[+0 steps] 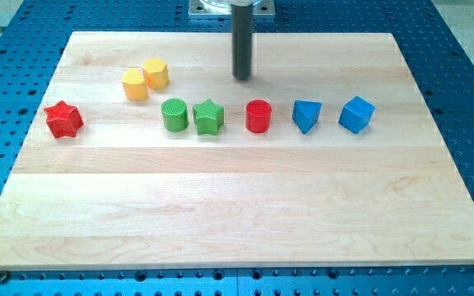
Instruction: Place the red circle at the bottom right of the green circle
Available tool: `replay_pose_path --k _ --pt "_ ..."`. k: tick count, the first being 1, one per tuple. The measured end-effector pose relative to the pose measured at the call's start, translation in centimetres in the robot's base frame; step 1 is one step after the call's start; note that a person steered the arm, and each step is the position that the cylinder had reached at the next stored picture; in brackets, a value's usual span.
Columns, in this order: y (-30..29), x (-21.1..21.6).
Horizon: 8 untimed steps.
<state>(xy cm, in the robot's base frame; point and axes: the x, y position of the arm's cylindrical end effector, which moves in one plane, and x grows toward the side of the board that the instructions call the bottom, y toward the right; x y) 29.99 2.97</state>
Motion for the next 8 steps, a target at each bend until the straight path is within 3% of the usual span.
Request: replay_pose_path --k 1,4,5,6,8 --pt "1.3 1.6" --pt "2.9 13.4" --pt "-0.4 18.5" --pt "-7.4 19.7" --pt "-7.7 20.9"
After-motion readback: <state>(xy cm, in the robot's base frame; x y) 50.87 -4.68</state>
